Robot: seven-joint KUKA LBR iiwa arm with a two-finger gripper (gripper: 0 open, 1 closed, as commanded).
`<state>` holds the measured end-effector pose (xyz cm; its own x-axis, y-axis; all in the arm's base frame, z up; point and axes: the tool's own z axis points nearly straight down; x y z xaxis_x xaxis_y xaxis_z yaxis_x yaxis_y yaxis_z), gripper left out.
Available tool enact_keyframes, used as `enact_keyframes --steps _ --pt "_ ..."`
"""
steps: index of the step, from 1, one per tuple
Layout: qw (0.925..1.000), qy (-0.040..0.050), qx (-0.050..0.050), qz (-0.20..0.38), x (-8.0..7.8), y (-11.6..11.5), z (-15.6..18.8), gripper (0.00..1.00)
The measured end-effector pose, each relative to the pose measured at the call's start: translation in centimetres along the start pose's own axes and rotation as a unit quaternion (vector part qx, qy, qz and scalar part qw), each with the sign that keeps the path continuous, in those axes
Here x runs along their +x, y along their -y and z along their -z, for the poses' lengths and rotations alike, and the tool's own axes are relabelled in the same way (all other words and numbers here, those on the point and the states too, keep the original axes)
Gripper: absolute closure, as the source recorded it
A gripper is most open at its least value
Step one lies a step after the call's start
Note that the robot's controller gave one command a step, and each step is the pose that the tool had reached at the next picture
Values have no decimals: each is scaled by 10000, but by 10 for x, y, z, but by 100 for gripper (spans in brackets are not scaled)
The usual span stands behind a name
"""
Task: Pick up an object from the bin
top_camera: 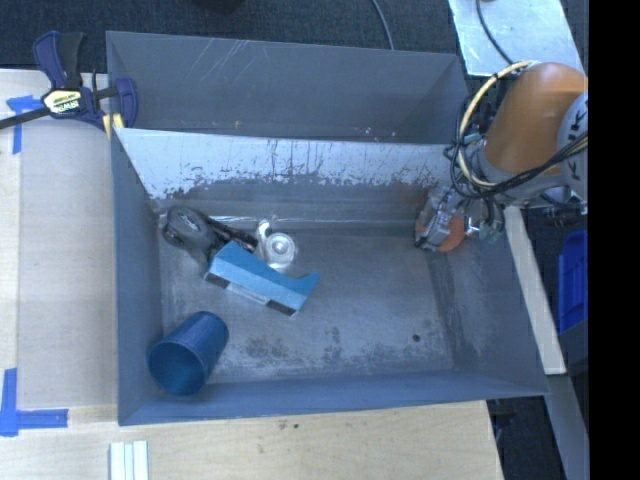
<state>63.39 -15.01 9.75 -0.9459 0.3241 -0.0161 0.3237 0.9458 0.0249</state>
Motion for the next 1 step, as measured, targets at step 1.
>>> enact_keyframes --steps 1 --pt "10000 21 5 8 -1 0 17 100"
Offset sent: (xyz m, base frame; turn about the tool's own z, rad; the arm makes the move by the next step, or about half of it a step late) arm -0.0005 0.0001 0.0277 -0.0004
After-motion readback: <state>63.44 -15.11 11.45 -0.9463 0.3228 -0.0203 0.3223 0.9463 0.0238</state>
